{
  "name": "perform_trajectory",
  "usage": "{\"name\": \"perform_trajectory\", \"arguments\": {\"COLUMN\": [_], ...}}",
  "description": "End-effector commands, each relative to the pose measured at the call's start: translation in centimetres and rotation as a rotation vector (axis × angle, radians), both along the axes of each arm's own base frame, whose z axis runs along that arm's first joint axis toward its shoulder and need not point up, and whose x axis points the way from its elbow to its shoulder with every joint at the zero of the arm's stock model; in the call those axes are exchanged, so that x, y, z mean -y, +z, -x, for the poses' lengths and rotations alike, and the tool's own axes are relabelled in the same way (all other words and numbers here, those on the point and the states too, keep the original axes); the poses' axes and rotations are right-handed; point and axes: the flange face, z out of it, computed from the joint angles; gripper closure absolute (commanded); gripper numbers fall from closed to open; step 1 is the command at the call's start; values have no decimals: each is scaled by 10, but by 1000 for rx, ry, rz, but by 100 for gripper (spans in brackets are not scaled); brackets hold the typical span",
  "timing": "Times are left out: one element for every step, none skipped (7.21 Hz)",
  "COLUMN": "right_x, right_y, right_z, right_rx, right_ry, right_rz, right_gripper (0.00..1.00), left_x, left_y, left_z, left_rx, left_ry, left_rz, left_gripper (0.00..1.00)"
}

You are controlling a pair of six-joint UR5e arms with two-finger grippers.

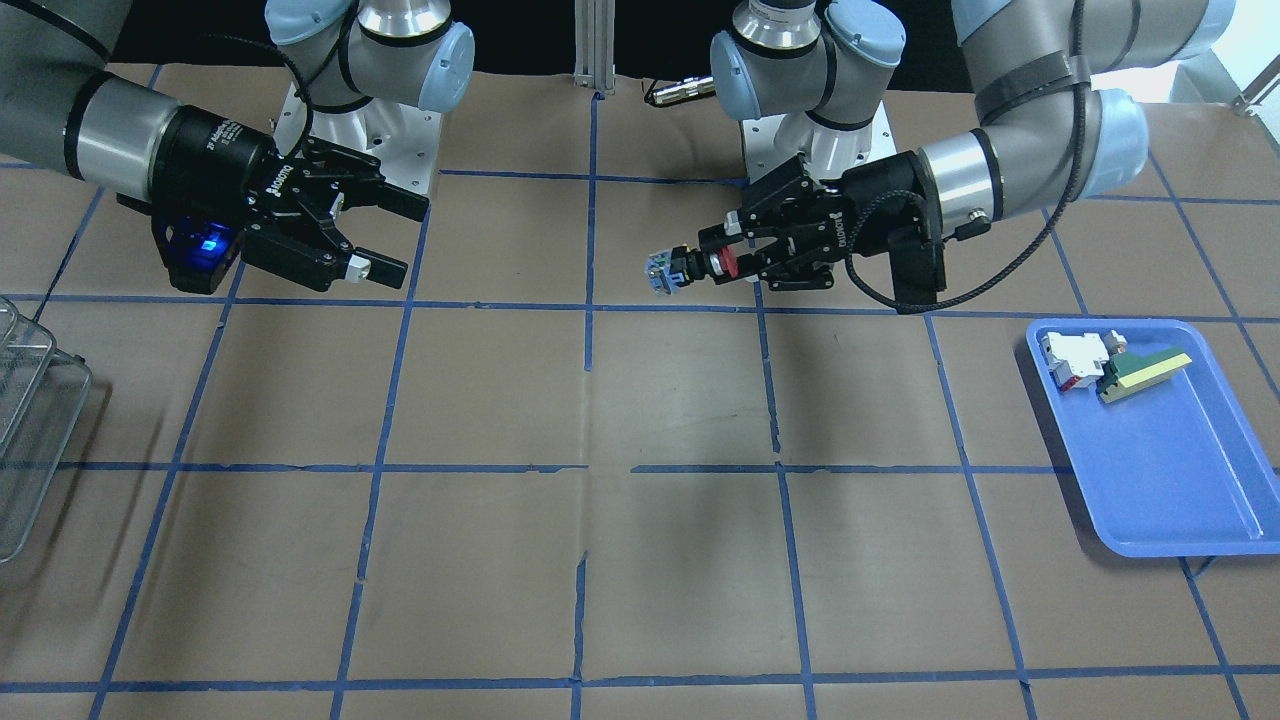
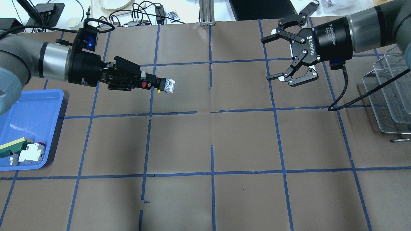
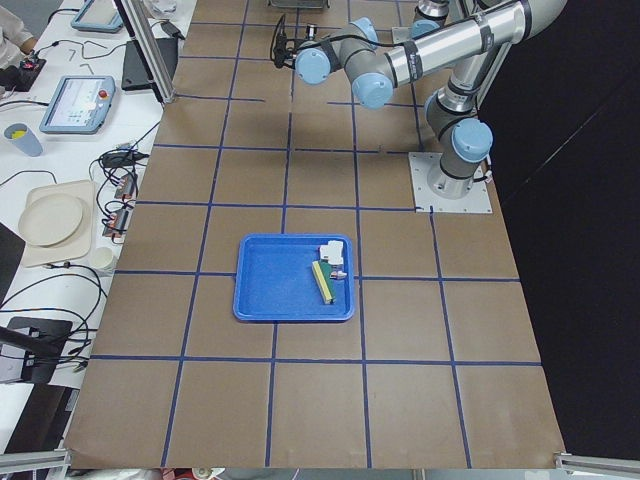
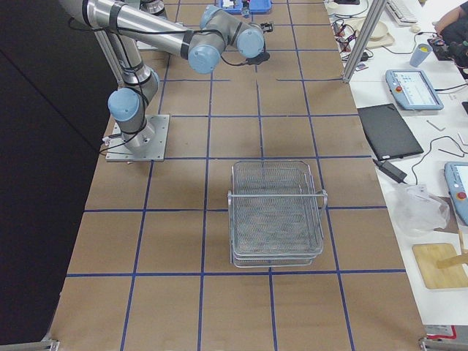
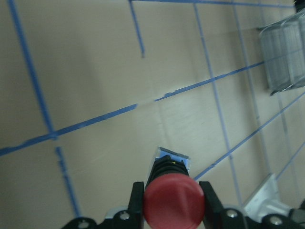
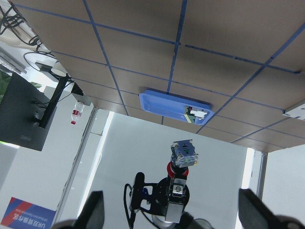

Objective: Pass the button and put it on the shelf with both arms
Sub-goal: 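Lift the button block with the left gripper while the right gripper turns toward it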

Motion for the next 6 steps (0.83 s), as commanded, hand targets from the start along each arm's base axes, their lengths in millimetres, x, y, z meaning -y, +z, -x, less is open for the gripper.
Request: {"name": "perform_trajectory", "arguments": {"right_x": [-4, -7, -9, -9, -10, -12], "right_y": [-19, -28, -38, -35, -39, -36], "right_z": [-4, -4, -4, -4, -5, -7], "right_rx": [156, 162, 162, 148, 155, 145], "right_ry": [-71, -74, -75, -67, -73, -60], "right_rz": [-32, -48, -67, -52, -73, -45], "right_gripper": [0, 0, 0, 0, 0, 0], "left_x": [-12, -11, -20, -31, -36, -37], "left_y": [8, 18, 10, -3, 2, 5], "left_z": [49, 65, 73, 75, 77, 77], "left_rx": [-50, -27, -31, -53, -83, -87], "left_ry": [6, 34, 45, 45, 58, 61], "left_rz": [-16, -20, -49, -86, -118, -122], "left_gripper": [93, 93, 95, 97, 98, 98]}}
